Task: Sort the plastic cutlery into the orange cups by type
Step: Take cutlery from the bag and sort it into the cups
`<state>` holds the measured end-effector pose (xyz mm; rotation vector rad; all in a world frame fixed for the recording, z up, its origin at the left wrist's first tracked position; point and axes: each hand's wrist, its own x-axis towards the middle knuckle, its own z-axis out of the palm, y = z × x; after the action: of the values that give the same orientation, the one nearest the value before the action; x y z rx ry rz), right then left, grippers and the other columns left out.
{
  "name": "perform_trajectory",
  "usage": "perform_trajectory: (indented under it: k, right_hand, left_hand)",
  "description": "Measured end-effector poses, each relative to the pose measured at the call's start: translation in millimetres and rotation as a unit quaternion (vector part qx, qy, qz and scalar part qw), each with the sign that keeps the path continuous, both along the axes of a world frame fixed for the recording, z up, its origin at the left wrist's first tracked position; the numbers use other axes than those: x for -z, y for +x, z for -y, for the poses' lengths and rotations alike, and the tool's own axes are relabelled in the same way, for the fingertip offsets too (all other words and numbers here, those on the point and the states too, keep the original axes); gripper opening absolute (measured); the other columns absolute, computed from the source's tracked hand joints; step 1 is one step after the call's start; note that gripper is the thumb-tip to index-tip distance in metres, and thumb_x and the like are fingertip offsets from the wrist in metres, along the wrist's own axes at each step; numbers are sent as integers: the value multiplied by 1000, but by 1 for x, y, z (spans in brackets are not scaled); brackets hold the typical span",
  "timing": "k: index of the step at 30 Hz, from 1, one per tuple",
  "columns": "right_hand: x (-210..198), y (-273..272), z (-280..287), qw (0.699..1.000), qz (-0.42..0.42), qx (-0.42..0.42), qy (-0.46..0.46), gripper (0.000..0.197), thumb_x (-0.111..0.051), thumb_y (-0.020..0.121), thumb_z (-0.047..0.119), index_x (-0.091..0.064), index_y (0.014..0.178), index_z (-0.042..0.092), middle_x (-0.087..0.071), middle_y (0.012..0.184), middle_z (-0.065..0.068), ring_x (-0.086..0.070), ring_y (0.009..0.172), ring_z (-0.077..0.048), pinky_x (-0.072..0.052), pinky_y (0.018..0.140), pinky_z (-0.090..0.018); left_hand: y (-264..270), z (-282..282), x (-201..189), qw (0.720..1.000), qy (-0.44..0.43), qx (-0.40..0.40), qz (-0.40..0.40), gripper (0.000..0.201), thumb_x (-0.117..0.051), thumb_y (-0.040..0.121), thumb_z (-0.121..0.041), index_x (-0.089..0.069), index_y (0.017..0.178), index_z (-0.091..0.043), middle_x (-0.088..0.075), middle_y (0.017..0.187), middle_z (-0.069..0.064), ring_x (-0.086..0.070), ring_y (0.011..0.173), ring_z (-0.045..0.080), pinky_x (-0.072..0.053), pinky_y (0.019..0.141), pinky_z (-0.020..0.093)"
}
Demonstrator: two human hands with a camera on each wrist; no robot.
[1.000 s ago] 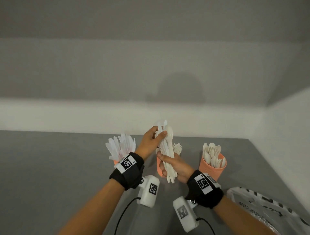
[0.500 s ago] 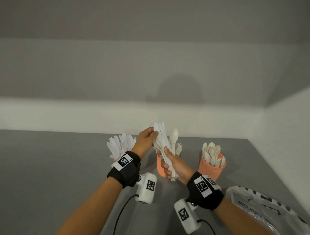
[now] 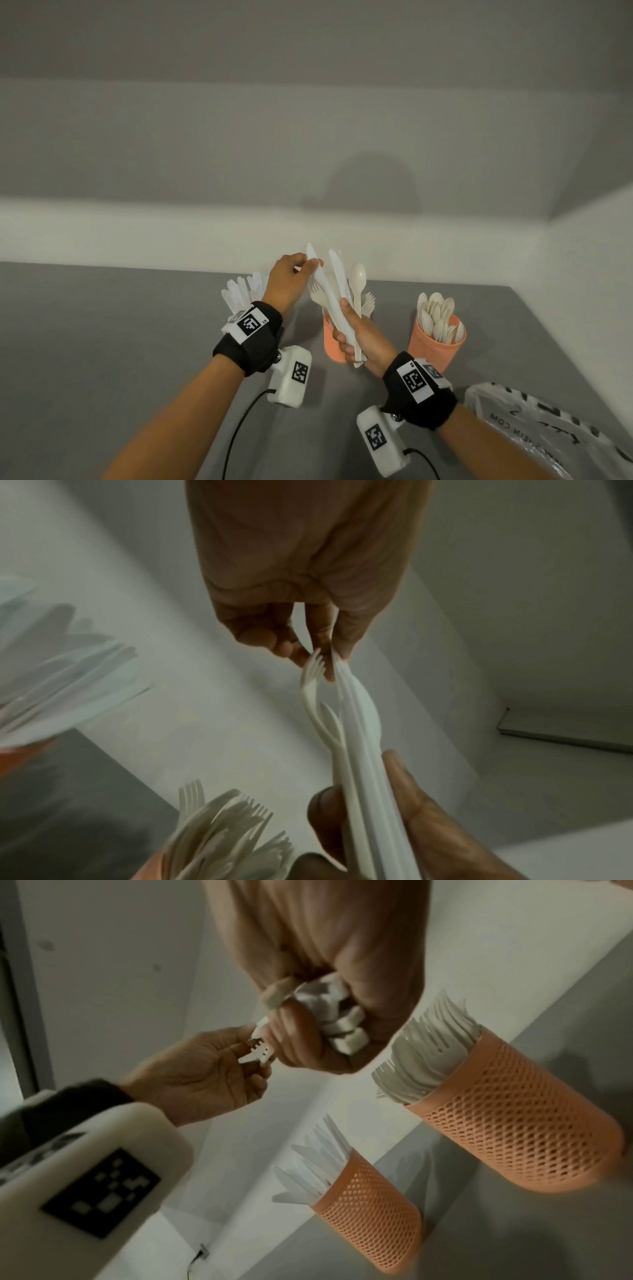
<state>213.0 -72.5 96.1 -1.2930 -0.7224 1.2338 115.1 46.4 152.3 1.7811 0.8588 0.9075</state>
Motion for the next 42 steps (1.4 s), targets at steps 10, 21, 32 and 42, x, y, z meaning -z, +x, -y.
perform_trajectory:
  k: [10,21,32,42]
  right_hand:
    - [0,-6,-7,1000,-17,14,-18,49,-34,92,55,-53,103,11,-43,56,2,-35,33,-5,-28,31,-14]
    - [-9,-20,-16,999,-33,21,-15,29,-41,98,34,-49,80,13,-39,47,5,-33,29,-4,-29,31,-13]
    - [-2,-22,-18,999,51,-1,18,29,-38,97,41,-58,94,21,-33,46,10,-27,31,-1,-24,31,-13]
    - [-8,-23,-19,999,22,-14,19,30,-37,98,39,-61,105,22,-34,49,6,-28,31,-2,-25,31,-14]
  left_hand:
    - [-5,8,1,999,25,-10,-33,21,-48,95,-24,-48,85,-6,-55,87,11,-51,71,19,-43,62,26]
    - [-53,-20,-45,988,-43,-52,138,9,-40,99,-12,-42,103,-4,-64,79,9,-62,65,18,-53,50,16]
    - [-91,-46,8,945,292,-149,-17,51,-43,96,-12,-26,144,-15,-68,88,10,-65,67,26,-49,67,29]
    - [-91,-50,63,946,265,-128,-139,52,-49,93,-6,-35,142,-16,-59,77,9,-56,64,26,-45,65,32]
